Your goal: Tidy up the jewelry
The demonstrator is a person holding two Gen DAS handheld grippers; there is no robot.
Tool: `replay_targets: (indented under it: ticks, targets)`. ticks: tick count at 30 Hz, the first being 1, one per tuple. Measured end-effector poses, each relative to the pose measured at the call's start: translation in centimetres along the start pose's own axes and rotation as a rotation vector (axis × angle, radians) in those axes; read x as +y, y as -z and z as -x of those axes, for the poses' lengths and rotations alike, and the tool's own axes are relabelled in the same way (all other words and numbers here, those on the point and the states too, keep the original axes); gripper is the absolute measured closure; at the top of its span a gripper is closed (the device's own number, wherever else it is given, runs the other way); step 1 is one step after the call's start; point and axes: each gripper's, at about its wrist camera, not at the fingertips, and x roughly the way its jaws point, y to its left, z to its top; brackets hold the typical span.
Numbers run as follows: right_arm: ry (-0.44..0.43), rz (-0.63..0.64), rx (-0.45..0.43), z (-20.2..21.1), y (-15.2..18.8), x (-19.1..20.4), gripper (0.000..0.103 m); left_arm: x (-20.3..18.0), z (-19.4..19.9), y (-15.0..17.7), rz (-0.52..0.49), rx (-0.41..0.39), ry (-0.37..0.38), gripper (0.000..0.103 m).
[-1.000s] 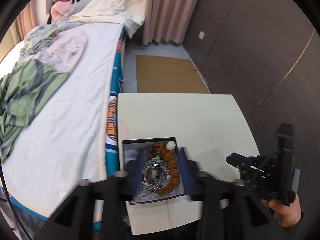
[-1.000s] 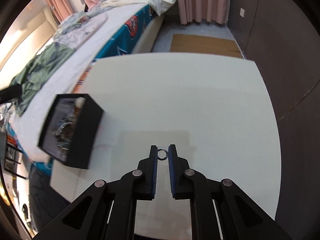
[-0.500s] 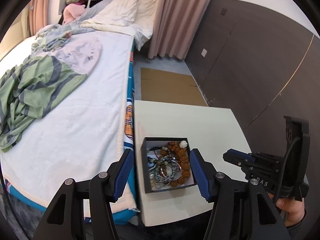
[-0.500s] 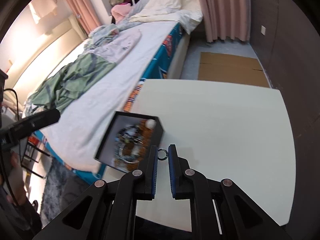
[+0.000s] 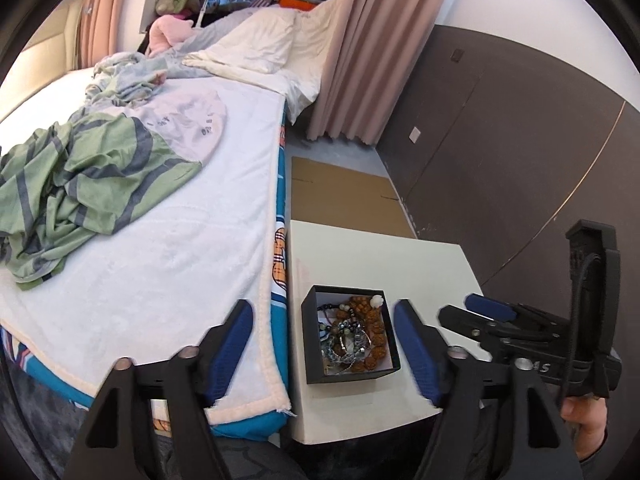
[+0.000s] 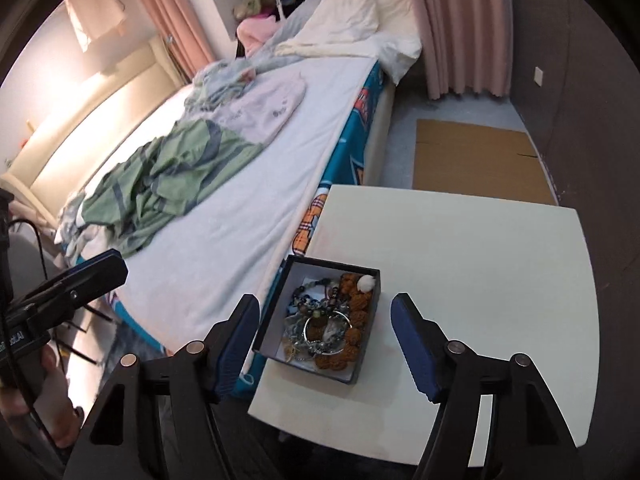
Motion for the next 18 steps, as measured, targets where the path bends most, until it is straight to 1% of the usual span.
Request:
replay_targets:
  ticks: [2,4,9,14,15,17,18]
  targets:
    - [0.016,-0.018,-0.013,1.2,0.6,-0.5,0.034,-0.3,0.5,0.3,-0.003,-0.005,0.004,0.026]
    - [0.014,-0.028,-0.03,2.5,1.2,-0.8,0.034,-0.8,0.9,0.6,-0.016,-0.008,0.007,0.025]
    - [0.035,-0.04,-0.055,5.1,2.5,-1.3,0.034,-2.5,2.4,1.4,-0.055,-0.035,0.008,0.017]
    - [0.059,-0.048,-0.096,8.0,4.2,-1.8,0.034,-4.3,4.3,2.6,-0.097,-0.08,0.003,0.01]
    - [0.067,-0.052,-0.107,8.6,4.7,-1.9,0.033,-4.7,4.6,2.8,-0.104,-0.089,0.004,0.008]
    - [0.078,-0.058,-0.125,9.7,5.5,-2.1,0.023,-5.3,5.4,3.3,-0.121,-0.106,0.004,0.006]
    - [0.085,-0.059,-0.138,10.3,6.0,-2.2,0.023,-5.7,5.7,3.6,-0.13,-0.114,0.003,0.005]
